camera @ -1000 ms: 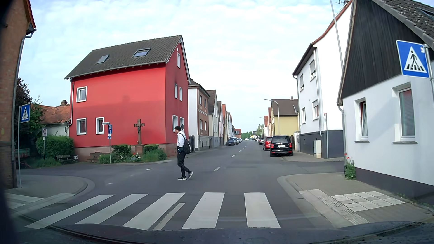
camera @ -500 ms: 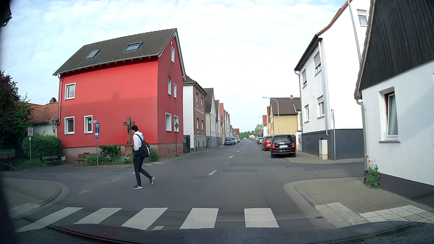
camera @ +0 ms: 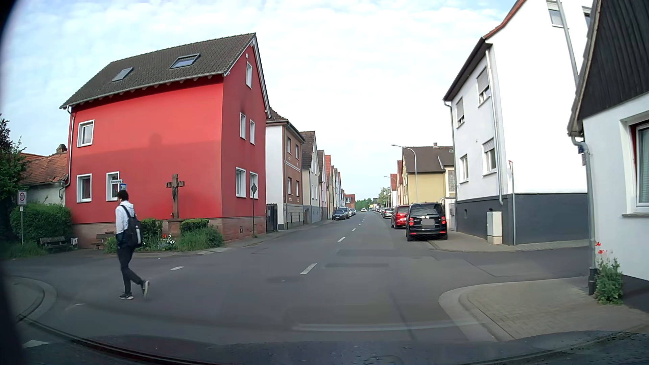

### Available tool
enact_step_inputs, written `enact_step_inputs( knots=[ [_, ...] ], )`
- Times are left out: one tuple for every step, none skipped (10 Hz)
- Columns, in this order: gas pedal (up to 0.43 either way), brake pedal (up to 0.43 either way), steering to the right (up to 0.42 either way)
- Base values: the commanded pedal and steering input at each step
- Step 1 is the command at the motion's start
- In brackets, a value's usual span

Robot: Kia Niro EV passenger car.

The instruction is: Follow the waypoints while adhering to traffic rules and regulations

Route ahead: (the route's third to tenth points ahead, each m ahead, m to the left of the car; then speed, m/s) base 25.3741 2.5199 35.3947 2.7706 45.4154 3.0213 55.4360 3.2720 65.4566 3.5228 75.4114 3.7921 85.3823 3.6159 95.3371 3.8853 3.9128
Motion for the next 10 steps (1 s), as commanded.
enact_step_inputs(
  knots=[
    [0.26, 0.0, 0.01],
    [0.287, 0.0, 0.009],
    [0.299, 0.0, 0.009],
    [0.311, 0.0, 0.009],
    [0.311, 0.0, 0.008],
    [0.331, 0.0, 0.007],
    [0.331, 0.0, 0.007],
    [0.331, 0.0, 0.005],
    [0.35, 0.0, 0.003],
    [0.35, 0.0, -0.002]
  ],
)
